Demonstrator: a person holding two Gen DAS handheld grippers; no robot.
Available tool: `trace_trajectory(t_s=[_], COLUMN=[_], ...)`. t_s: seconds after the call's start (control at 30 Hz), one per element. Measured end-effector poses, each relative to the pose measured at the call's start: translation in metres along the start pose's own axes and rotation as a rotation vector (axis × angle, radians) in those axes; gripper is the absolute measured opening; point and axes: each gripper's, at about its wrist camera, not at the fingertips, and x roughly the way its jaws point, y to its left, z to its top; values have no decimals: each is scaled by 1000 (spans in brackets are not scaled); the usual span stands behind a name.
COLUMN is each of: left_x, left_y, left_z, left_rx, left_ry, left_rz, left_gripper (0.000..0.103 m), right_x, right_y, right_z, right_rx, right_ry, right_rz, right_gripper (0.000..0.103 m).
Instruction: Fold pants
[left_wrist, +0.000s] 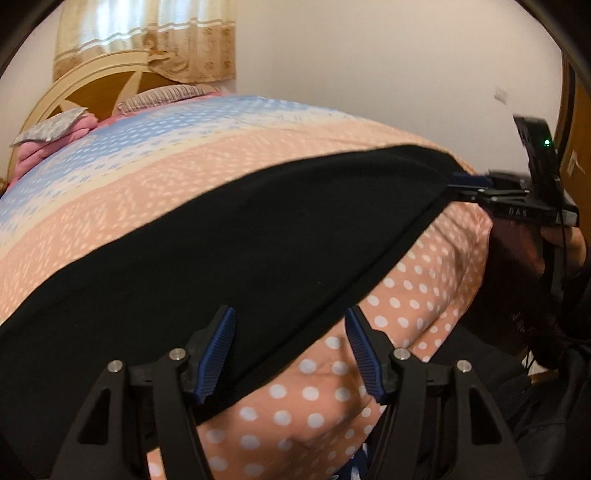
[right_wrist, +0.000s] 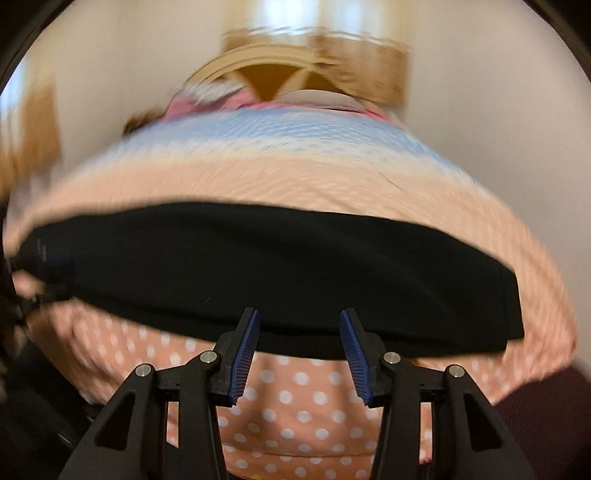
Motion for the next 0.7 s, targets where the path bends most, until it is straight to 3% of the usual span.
trace_trajectory(t_s=[0.17,0.37,0.53,0.6,0.7], left_x=[5,8,6,3,0], left_y=[7,19,20,20,18], left_z=[-7,-3,-2,-1,-1], left_rx=[-6,-99,-106,-111,-107], left_ry=[34,26,26,20,21], left_rz=[12,-18,-23,-37,-47], left_gripper=[64,44,26,14,10], right_x=[16,31,33,31,24], right_y=[29,48,56,56,51], right_z=[-4,7,8,9,10], right_rx=[-134,-202,-223,-227,-184], right_ry=[34,34,30,25,17], right_rz=[29,19,52,55,93], right_gripper=[47,47,5,2,1])
